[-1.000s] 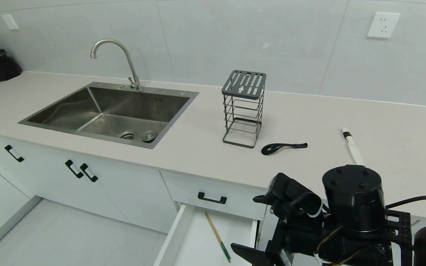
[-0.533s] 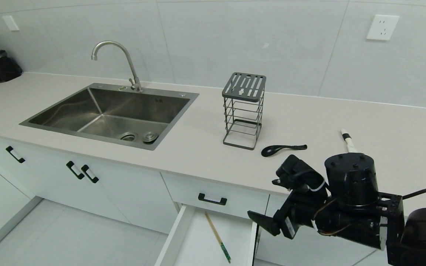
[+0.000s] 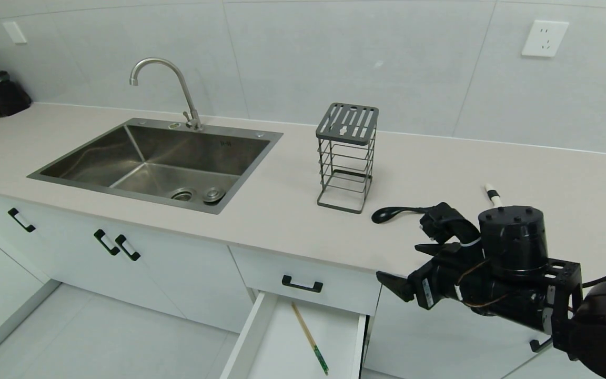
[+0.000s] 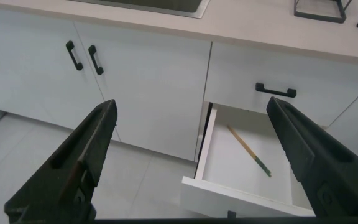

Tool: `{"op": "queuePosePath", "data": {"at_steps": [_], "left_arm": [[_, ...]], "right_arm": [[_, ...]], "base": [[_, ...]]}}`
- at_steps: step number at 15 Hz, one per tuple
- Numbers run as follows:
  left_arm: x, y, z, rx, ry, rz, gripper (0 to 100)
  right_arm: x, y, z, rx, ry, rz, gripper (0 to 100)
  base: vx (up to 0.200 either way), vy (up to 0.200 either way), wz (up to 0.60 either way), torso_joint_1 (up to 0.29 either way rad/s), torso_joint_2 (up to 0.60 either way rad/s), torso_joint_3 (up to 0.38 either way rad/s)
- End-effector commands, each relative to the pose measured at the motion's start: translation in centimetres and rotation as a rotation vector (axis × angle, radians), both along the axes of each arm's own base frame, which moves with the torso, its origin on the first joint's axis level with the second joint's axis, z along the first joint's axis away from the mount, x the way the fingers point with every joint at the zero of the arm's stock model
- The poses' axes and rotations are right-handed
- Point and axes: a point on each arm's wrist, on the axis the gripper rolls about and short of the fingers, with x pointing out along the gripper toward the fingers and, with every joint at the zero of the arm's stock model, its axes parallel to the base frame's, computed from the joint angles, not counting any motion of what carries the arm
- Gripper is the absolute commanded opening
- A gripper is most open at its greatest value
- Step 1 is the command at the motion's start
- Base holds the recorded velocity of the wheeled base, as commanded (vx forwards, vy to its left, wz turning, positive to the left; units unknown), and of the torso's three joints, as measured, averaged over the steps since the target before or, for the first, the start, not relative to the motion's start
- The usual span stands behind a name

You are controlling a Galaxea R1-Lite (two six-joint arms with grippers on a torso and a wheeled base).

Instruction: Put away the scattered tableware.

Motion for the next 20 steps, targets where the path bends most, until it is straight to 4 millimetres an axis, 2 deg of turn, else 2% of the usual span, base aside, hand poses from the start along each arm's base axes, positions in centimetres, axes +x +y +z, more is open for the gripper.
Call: {"op": "queuePosePath", "data": {"at_steps": [1, 5, 6, 10, 15, 20], "left_arm": [[0.0, 0.0, 0.0, -0.001, 0.0, 0.001, 100], [0.0, 0.0, 0.0, -0.001, 0.0, 0.001, 100], [0.0, 0.0, 0.0, -0.001, 0.0, 0.001, 100], [0.0, 0.0, 0.0, -0.001, 0.0, 0.001, 100], [0.0, 0.0, 0.0, -0.001, 0.0, 0.001, 100], [0.0, 0.0, 0.0, -0.001, 0.0, 0.001, 100]], "right_arm": [[0.5, -1.8, 0.7, 0.031, -0.003, 0.002, 100], [3.4, -6.7, 2.2, -0.051, -0.107, -0.11, 100], [3.8, -7.0, 2.3, -0.056, -0.118, -0.121, 100], [7.5, -6.1, 3.5, -0.03, -0.181, -0.135, 100], [12.0, -4.5, 0.8, -0.041, -0.155, -0.129, 100], [13.8, -4.1, -0.7, -0.051, -0.115, -0.117, 100]], "base": [[0.0, 0.0, 0.0, 0.0, 0.0, 0.0], [0.0, 0.0, 0.0, 0.0, 0.0, 0.0], [0.0, 0.0, 0.0, 0.0, 0.0, 0.0], [0.0, 0.0, 0.0, 0.0, 0.0, 0.0], [0.0, 0.0, 0.0, 0.0, 0.0, 0.0], [0.0, 0.0, 0.0, 0.0, 0.0, 0.0]]}}
